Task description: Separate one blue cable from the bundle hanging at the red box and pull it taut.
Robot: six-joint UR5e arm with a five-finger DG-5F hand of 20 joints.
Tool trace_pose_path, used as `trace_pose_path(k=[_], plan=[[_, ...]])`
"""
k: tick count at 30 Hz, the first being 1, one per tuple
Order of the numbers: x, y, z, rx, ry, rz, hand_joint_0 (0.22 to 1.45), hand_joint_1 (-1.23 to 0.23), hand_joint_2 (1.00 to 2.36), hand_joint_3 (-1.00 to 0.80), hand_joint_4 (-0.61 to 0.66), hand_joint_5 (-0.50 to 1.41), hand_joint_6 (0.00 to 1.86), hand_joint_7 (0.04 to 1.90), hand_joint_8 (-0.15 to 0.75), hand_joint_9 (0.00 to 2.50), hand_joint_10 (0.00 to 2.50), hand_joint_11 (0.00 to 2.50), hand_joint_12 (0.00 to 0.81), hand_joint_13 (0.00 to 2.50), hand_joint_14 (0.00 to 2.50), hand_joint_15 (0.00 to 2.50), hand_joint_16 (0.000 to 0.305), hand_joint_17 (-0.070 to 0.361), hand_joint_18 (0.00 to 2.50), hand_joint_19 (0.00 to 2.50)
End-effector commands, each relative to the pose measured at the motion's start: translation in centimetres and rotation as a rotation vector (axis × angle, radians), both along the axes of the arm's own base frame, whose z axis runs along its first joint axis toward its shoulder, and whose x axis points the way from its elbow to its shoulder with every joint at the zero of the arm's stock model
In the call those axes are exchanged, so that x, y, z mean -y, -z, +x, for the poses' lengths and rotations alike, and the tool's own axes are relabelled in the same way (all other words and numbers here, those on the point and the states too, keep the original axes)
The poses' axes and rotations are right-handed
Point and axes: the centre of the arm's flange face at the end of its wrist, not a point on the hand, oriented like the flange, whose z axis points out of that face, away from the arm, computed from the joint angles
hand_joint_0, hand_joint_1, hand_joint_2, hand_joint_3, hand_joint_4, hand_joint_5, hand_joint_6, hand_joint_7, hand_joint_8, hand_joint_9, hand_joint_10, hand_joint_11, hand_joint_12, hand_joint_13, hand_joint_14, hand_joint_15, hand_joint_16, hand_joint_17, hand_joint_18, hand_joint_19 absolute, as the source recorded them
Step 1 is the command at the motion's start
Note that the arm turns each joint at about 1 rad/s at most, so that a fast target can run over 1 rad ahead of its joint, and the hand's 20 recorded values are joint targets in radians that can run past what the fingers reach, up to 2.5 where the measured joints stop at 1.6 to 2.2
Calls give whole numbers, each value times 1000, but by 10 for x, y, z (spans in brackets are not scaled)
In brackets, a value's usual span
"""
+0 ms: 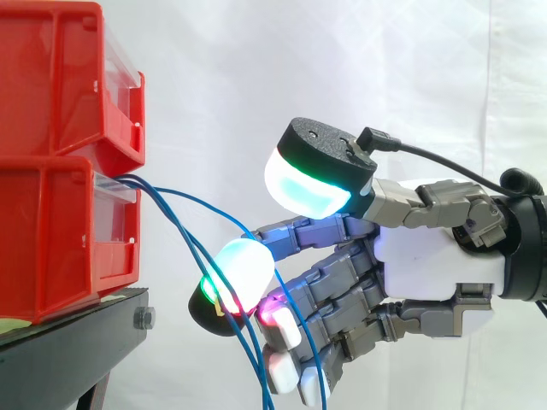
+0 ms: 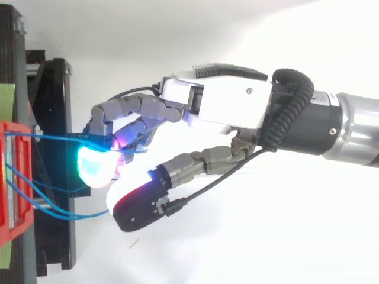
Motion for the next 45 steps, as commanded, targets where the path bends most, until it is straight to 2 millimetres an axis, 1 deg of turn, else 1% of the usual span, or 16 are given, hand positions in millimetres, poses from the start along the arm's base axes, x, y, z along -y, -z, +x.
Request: trace_pose_path(k=[1,7,11,13,16,19,23,25,32,37,38,39,40,42,43,45], plan=[[0,0,0,0,1,0,457,-518,1000,-500,193,-223,502,1154,341,688,15,1319,456,789,20,936,61,137,705,707],[-1,0,0,0,-1,0,467,-533,1000,-500,200,-217,502,1164,344,647,12,1390,450,846,17,1137,59,132,748,779],[-1,0,0,0,2,0,470,-550,1000,-500,205,-215,502,1165,353,629,10,1456,438,906,10,1400,58,131,800,881],[-1,0,0,-1,2,0,473,-561,1000,-500,205,-215,501,1174,353,639,0,1616,428,920,117,1526,57,129,832,956],[-2,0,0,-3,1,0,475,-565,1000,-500,206,-214,501,1176,361,629,25,1646,428,869,373,1478,57,127,843,1007],[-2,-1,0,-3,1,0,477,-572,1000,-500,213,-214,501,1180,361,575,282,1601,427,759,921,1379,56,125,871,1067],[-2,0,0,-4,-3,-1,480,-577,1000,-500,215,-213,501,1182,364,542,418,1570,429,722,1091,1356,55,124,874,1098],[-2,0,-1,-7,-4,0,480,-579,1000,-500,222,-213,501,1183,368,506,584,1525,429,693,1220,1334,55,123,877,1111],[-1,-7,-2,-1,-1,1,480,-582,1000,-500,222,-212,501,1186,372,480,707,1489,429,669,1348,1305,55,123,894,1137],[6,-36,-11,-1,7,-2,480,-582,1000,-500,222,-212,501,1186,368,473,740,1477,427,666,1353,1294,55,124,886,1107],[6,-36,-13,-14,8,-3,480,-582,1000,-500,225,-212,501,1185,367,472,742,1475,427,666,1354,1293,55,124,885,1108],[8,-48,-16,-12,8,-5,480,-582,1000,-500,225,-212,501,1185,366,470,750,1468,427,666,1355,1294,55,123,885,1110],[9,-48,-18,-20,11,-6,478,-578,1000,-500,225,-212,501,1188,374,447,872,1383,424,640,1466,1225,55,123,885,1113],[14,-51,-23,-50,19,-5,479,-578,1000,-500,223,-212,501,1189,374,446,884,1385,426,643,1469,1220,55,124,884,1116],[15,-52,-24,-54,20,-6,482,-581,1000,-500,225,-211,501,1186,368,471,770,1448,419,671,1357,1286,55,123,886,1119],[18,-51,-26,-72,27,-5,482,-581,1000,-500,222,-211,501,1190,368,470,774,1458,420,670,1357,1296,55,123,890,1110]])
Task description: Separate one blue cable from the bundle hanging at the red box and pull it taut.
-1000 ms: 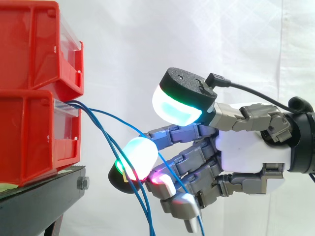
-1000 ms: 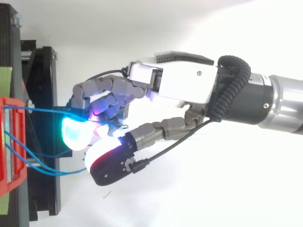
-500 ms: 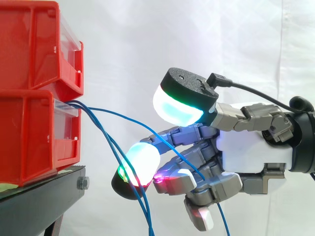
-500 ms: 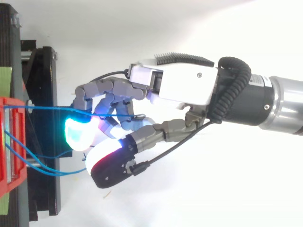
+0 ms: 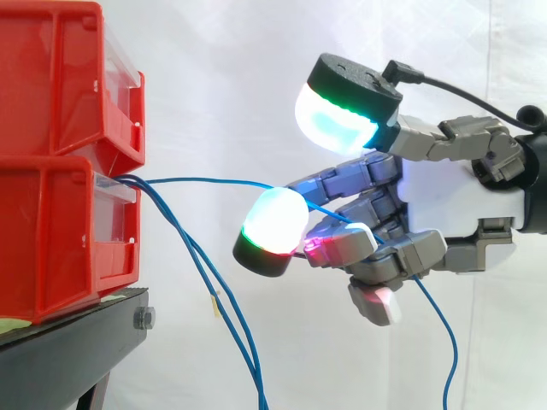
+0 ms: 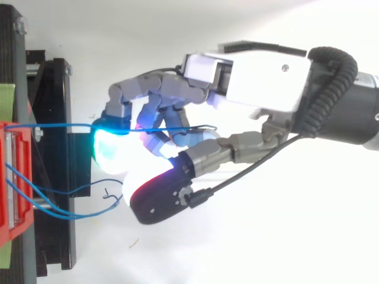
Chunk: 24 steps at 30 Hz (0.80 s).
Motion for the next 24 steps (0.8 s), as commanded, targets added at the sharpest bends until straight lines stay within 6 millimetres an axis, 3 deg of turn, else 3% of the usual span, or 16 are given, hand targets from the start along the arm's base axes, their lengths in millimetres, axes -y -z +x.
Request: trace_pose_path(k=[1,2,3,4,7,13,18,24], plan=[[5,-3,-5,-29,10,1,482,-580,1000,-500,228,-211,501,1185,367,469,788,1457,424,673,1359,1287,55,123,889,1110],[5,-3,-6,-30,12,4,482,-580,1000,-500,230,-211,501,1185,367,467,805,1456,419,672,1359,1288,55,123,890,1110],[6,-3,-6,-33,16,5,480,-576,1000,-500,223,-210,501,1192,373,437,970,1387,426,649,1481,1217,54,122,890,1124],[7,-2,-6,-34,21,6,482,-580,1000,-500,229,-210,501,1192,372,439,1076,1405,423,674,1436,1264,55,123,896,1128],[8,-2,-6,-33,33,10,480,-578,1000,-500,229,-209,501,1195,380,380,1423,1300,427,623,1698,1195,55,123,912,1180],[6,2,-6,-37,52,8,478,-580,1000,-500,229,-209,501,1201,378,343,1514,1260,427,595,1791,1175,55,123,919,1184],[2,18,-12,-27,72,10,479,-582,1000,-500,229,-209,501,1196,380,337,1527,1256,426,564,1930,1192,54,122,922,1224],[-2,31,-12,42,94,31,479,-623,1000,-500,231,-209,501,1203,390,272,1853,1227,433,484,2254,1222,54,120,947,1257]])
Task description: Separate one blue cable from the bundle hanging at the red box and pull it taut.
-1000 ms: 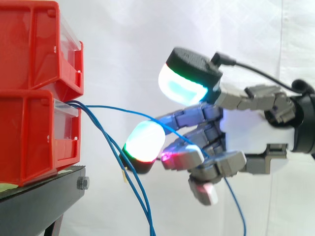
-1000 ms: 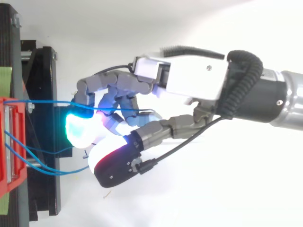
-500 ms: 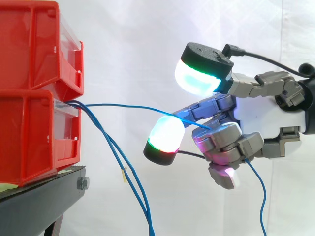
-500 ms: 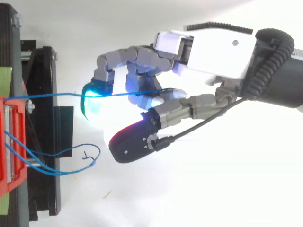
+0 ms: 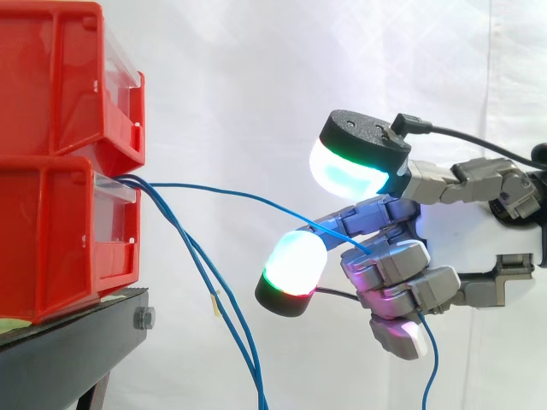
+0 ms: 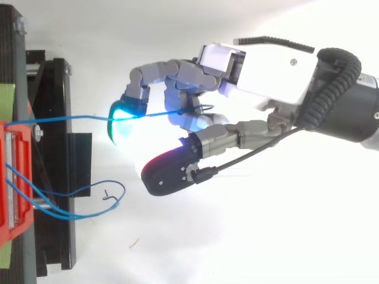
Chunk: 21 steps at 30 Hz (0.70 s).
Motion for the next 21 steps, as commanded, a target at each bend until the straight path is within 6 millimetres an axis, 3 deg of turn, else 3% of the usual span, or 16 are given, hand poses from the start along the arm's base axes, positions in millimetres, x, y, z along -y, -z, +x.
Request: trace_pose_path(k=[1,5,10,21], plan=[[-1,3,0,37,10,11,479,-625,1000,-500,232,-209,501,1202,389,264,1890,1222,434,471,2311,1221,54,121,947,1258],[-3,3,1,44,6,39,471,-664,1000,-500,237,-209,501,1202,400,236,2014,1213,445,436,2456,1229,54,120,963,1279],[-3,4,0,43,6,61,471,-712,1000,-500,246,-206,501,1208,401,154,2413,1111,443,390,2500,1271,52,118,1002,1340],[-2,5,-1,48,10,128,467,-717,1000,-500,254,-206,500,1210,412,112,2500,1117,442,396,2500,1317,50,112,1062,1484]])
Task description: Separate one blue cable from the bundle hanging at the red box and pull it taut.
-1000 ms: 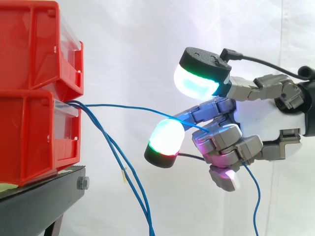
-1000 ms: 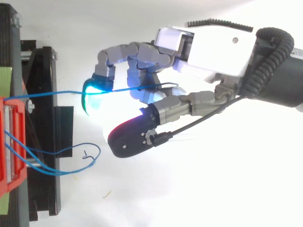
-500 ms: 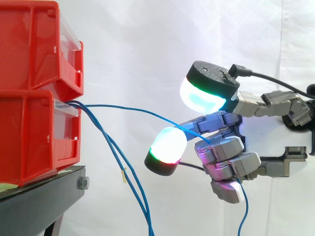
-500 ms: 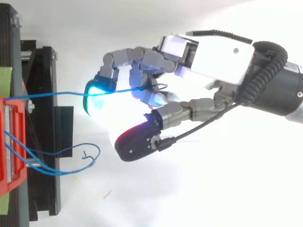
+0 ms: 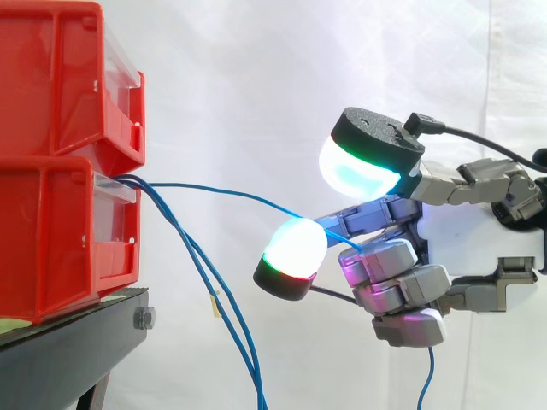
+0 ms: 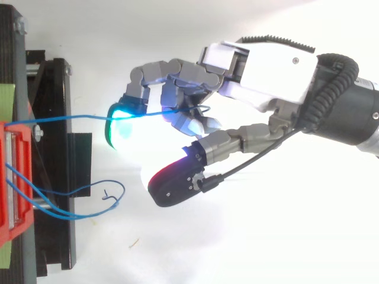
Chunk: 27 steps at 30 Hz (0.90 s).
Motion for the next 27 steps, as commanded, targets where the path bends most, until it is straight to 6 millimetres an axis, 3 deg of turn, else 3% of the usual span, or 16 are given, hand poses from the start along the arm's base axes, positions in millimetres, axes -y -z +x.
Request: trace_pose_path(k=[1,6,9,13,18,23,27], plan=[[1,1,0,1,2,18,464,-709,1000,-500,254,-206,500,1215,409,86,2500,1132,442,392,2500,1318,51,114,1069,1520],[1,7,0,-5,8,40,451,-691,1000,-500,254,-210,500,1221,423,0,2500,1164,448,352,2500,1414,52,117,1140,1739],[1,7,0,-2,11,41,438,-677,1000,-500,239,-215,500,1222,413,0,2500,1128,441,329,2500,1384,52,118,1100,1611],[1,9,0,-5,10,39,426,-738,1000,-500,181,-225,500,1215,359,0,2500,1057,438,477,2500,1328,55,124,1150,1217],[1,9,0,-5,10,39,433,-851,1000,-500,131,-226,501,1205,314,0,2500,1016,450,686,2500,1293,57,129,1268,1142],[1,8,1,-5,10,36,449,-913,1000,-500,85,-228,500,1192,262,0,2500,1021,458,870,2500,1167,60,135,1461,1373],[-1,9,0,-7,8,34,467,-952,1000,-500,22,-227,500,1174,212,16,2500,1057,454,1131,2500,974,65,147,1779,1702]])
